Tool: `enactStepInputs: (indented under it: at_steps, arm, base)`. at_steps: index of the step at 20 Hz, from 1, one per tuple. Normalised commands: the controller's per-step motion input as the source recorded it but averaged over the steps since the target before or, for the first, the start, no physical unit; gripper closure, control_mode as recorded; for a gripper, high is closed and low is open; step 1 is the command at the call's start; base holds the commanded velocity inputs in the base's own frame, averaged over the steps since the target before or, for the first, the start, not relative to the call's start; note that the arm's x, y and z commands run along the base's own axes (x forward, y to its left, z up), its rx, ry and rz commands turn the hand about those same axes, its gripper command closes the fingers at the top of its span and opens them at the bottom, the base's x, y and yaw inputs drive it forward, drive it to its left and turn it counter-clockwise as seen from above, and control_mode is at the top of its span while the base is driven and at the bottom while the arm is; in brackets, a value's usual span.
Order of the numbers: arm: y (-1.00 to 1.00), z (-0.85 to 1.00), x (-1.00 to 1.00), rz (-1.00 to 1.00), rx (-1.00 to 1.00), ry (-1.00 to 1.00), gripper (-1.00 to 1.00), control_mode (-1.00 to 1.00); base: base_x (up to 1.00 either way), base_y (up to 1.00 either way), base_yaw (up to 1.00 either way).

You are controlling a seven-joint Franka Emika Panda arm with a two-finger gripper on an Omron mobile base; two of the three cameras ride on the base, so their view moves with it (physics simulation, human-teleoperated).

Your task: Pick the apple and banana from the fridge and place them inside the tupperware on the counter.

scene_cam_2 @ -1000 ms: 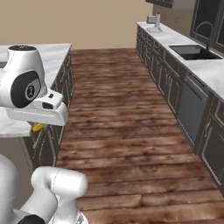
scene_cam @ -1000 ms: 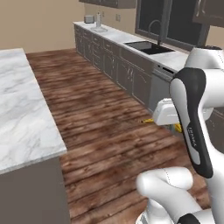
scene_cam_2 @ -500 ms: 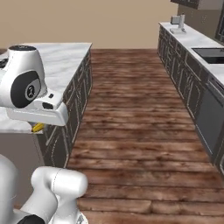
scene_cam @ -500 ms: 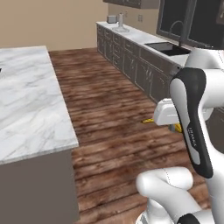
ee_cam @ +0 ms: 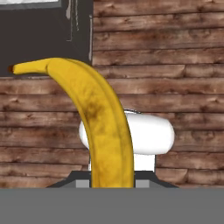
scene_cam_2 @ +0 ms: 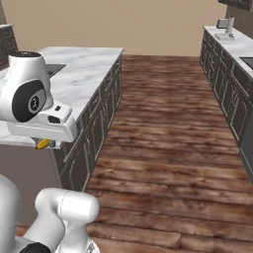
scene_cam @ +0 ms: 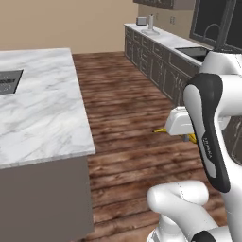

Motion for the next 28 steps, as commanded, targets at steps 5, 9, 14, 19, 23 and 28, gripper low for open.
enactStepInputs:
  at_steps: [5,9,14,19,23,28]
  arm:
    - [0.0,0.0,0.0,0.0,0.0,0.0,1.0,1.0]
    - [0.0,0.0,0.0,0.0,0.0,0.0,1.0,1.0]
    - [0.0,0.0,0.0,0.0,0.0,0.0,1.0,1.0]
    - [0.0,0.0,0.0,0.0,0.0,0.0,1.0,1.0]
    - [0.0,0.0,0.0,0.0,0.0,0.0,1.0,1.0]
    - [0.0,0.0,0.0,0.0,0.0,0.0,1.0,1.0]
  base:
    - [0.04,0.0,0.19]
    - [0.14,-0.02,0.16]
    - [0.96,-0.41,0.0]
    - [1.0,-0.58,0.0]
    - [0.99,-0.81,0.0]
    - [1.0,-0.76,0.0]
